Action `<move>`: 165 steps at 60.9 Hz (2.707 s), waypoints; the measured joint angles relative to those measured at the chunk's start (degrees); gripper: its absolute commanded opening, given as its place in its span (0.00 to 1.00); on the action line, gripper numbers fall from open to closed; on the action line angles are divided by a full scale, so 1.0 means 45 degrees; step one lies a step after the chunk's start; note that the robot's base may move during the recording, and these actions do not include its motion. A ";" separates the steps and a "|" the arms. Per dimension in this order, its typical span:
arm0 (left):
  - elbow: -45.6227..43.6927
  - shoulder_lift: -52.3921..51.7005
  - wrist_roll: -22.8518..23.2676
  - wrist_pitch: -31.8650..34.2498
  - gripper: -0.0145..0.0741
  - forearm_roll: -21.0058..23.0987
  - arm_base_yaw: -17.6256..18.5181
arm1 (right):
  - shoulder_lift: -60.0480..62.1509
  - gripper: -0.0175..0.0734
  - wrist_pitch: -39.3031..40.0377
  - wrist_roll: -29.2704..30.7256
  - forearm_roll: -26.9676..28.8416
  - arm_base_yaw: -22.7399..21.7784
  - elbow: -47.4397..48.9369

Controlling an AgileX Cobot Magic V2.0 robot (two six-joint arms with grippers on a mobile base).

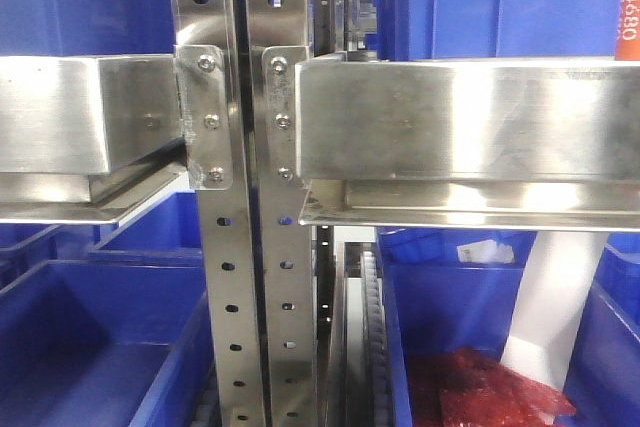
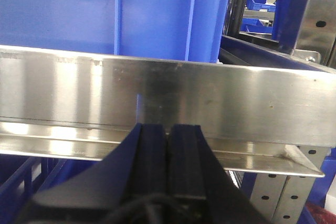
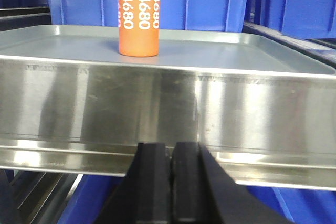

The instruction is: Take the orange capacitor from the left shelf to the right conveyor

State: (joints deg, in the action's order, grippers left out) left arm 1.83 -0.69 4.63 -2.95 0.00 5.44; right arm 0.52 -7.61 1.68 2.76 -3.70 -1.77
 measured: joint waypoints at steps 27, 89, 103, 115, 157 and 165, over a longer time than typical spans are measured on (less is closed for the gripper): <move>0.0000 0.0000 0.0000 0.0000 0.05 0.0000 0.0000 | 0.0000 0.24 0.0000 0.0000 0.0000 0.0000 0.0000; 0.0000 0.0000 0.0000 0.0000 0.05 0.0000 0.0000 | -0.1126 0.27 -0.1301 -0.0182 0.0000 0.0000 0.5878; 0.0000 0.0000 0.0000 0.0000 0.05 0.0000 0.0000 | -0.4997 0.62 -0.2720 -0.0182 0.0000 0.0293 0.8079; 0.0000 0.0000 0.0000 0.0000 0.05 0.0000 0.0000 | -0.7841 0.88 -0.2454 -0.0182 0.0000 0.0924 0.8150; 0.0000 0.0000 0.0000 0.0000 0.05 0.0000 0.0000 | -1.5004 0.87 0.3832 -0.0198 0.0000 0.1300 0.8150; 0.0000 0.0000 0.0000 0.0000 0.05 0.0000 0.0000 | -1.5878 0.87 0.4786 -0.0198 0.0000 0.1164 0.8150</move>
State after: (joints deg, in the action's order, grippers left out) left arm 1.83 -0.69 4.63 -2.95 0.00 5.44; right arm -70.93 13.92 0.79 2.76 1.54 34.90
